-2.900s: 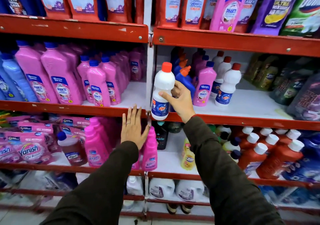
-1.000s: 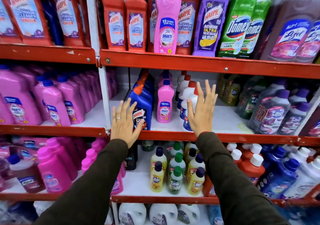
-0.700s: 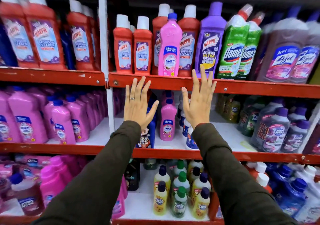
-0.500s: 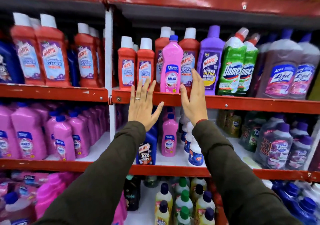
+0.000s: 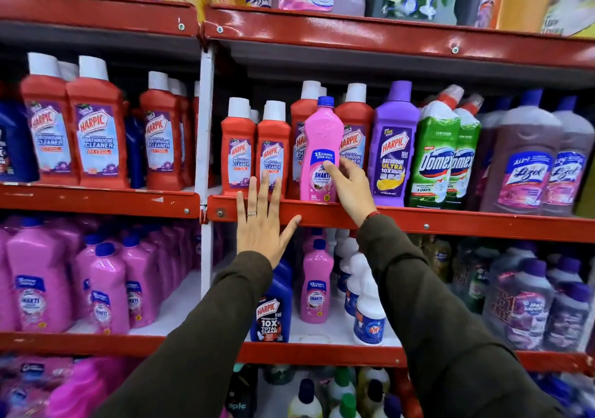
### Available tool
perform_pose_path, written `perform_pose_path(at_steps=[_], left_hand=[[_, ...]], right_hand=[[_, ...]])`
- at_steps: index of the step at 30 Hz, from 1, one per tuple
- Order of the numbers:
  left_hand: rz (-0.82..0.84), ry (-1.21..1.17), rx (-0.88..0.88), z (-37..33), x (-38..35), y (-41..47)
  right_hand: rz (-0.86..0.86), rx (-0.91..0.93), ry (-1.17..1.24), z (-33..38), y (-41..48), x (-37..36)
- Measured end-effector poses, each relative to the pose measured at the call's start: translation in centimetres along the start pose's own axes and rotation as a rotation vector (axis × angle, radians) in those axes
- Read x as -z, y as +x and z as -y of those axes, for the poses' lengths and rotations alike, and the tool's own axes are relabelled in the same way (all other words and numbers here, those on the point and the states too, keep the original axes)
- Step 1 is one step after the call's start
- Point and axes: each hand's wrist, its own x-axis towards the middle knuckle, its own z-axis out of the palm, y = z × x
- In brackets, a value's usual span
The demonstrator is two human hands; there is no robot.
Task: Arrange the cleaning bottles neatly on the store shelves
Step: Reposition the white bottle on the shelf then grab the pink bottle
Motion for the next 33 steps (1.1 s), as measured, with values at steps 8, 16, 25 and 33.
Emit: perform_pose_path(at_steps=[8, 16, 25, 33], left_hand=[[0.017, 0.005, -0.003, 0.0, 0.1, -0.1], [0.033, 0.004, 0.003, 0.0, 0.3, -0.2], [0.035, -0.107, -0.047, 0.9, 1.6, -1.8], [0.082, -0.122, -0.011, 2.1, 1.0, -7.5]], right_hand=[[-0.081, 0.031, 0.13, -0.3, 0.2, 0.2], [-0.08, 0.067, 0.182, 2.0, -0.4, 1.4], [0.03, 0.025, 0.215, 0.7, -5.2, 1.5], [0.099, -0.063, 0.193, -5.5, -10.7, 0.9]])
